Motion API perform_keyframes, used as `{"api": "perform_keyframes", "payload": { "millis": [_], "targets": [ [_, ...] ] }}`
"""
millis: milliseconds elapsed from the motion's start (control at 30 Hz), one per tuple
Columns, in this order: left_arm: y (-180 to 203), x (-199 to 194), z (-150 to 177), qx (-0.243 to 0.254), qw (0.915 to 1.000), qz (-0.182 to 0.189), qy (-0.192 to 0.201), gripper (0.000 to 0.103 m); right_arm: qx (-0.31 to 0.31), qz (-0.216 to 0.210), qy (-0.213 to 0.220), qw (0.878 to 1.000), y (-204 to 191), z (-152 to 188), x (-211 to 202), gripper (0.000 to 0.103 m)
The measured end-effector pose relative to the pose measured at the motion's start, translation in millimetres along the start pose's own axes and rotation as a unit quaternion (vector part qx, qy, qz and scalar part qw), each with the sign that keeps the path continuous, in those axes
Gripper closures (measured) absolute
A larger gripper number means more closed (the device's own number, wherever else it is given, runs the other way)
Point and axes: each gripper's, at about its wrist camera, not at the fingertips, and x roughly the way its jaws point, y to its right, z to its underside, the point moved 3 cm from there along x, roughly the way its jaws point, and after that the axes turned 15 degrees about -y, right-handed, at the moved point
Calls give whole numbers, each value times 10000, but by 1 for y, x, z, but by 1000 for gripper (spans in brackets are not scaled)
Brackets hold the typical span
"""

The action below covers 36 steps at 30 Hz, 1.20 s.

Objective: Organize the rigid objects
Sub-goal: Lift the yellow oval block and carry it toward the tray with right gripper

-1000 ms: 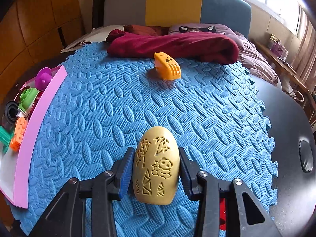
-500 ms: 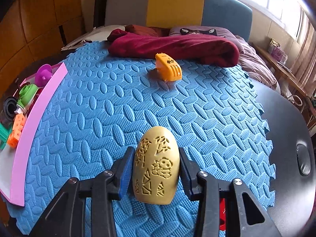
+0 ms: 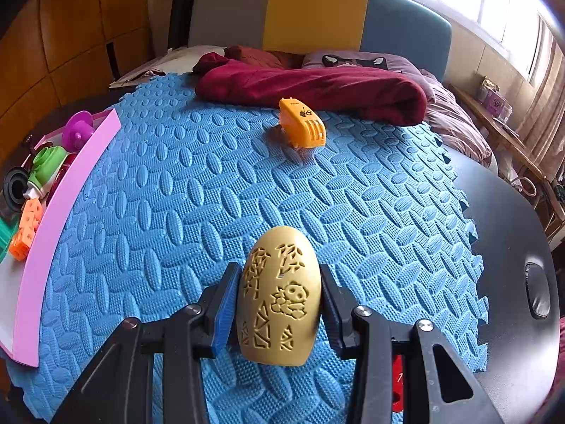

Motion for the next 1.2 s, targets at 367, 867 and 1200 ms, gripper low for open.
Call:
{"api": "perform_keyframes", "payload": {
  "millis": [367, 867, 1200],
  "targets": [
    [-11, 0, 2, -119, 9999, -87, -12, 42, 142, -57, -64, 9999, 3, -2, 1, 60],
    [-18, 3, 4, -165, 9998, -126, -30, 42, 350, -249, -281, 9987, -5, 2, -1, 60],
    [-20, 4, 5, -173, 9998, -92, -55, 42, 322, -423, -320, 9981, -29, 15, -10, 60]
  ]
}}
